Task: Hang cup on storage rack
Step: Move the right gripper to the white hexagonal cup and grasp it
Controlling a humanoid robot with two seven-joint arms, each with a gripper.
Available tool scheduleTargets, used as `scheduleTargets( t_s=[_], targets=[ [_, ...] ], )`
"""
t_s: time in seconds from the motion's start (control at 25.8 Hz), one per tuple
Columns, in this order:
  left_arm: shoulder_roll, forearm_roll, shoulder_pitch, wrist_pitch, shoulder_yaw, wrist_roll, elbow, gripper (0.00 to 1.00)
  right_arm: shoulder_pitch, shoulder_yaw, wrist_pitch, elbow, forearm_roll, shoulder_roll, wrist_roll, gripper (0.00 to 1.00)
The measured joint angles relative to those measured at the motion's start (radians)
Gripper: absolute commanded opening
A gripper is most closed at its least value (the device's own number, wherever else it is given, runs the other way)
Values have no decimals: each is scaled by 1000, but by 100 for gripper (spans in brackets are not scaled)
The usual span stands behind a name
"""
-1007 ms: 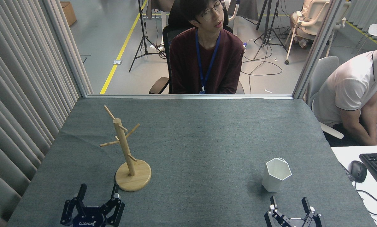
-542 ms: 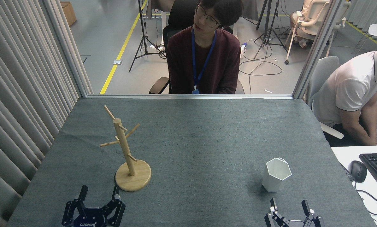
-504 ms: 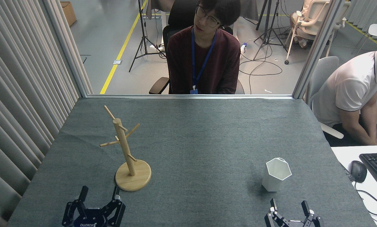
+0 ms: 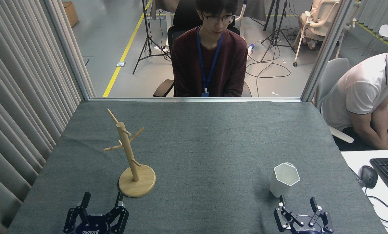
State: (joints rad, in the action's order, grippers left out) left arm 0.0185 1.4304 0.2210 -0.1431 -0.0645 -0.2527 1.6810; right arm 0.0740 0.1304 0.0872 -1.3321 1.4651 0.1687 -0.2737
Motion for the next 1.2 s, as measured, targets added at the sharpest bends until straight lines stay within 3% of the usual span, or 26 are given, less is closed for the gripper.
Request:
scheduleTargets(
  t_s=[0.54, 1.2],
  targets=[
    [-4, 2, 1, -3, 0, 0, 5, 100, -153, -39, 6, 164, 12, 38, 7, 99],
    [-6, 2, 1, -3, -2, -10, 6, 100, -220, -87, -4, 235, 8, 56, 1, 99]
  ],
)
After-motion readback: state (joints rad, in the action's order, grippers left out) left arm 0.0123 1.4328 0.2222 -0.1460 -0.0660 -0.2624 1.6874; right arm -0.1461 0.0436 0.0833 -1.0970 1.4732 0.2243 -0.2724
